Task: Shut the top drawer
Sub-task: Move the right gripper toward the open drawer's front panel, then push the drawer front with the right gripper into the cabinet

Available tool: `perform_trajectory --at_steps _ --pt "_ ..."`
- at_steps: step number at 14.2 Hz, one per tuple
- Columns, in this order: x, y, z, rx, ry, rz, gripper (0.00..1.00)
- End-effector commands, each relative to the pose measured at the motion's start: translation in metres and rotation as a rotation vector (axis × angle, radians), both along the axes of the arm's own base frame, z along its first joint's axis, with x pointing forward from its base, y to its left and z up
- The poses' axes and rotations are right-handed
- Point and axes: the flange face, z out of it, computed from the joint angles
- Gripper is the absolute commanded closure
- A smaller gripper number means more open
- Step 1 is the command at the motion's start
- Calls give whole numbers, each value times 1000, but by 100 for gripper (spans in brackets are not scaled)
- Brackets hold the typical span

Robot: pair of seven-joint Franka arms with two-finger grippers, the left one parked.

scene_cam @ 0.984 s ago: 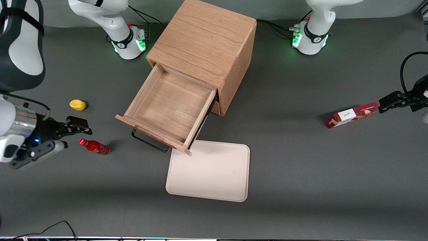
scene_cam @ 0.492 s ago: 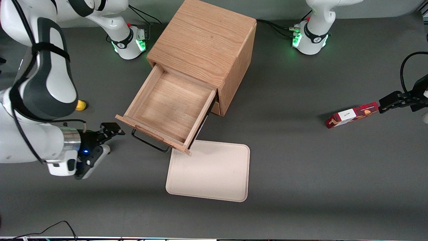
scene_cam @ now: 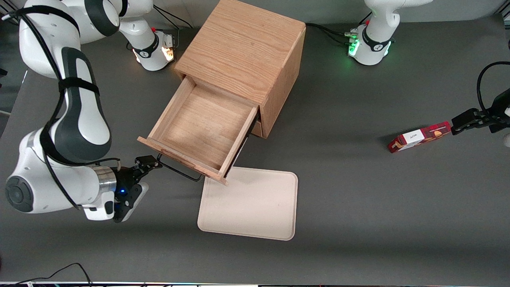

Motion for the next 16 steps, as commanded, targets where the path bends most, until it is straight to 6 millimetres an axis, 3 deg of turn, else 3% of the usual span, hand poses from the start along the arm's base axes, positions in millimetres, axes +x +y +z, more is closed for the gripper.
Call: perform_trajectory --at_steps 1,16 --pt "2 10 -4 56 17 37 0" --pt "-4 41 -31 14 53 77 0"
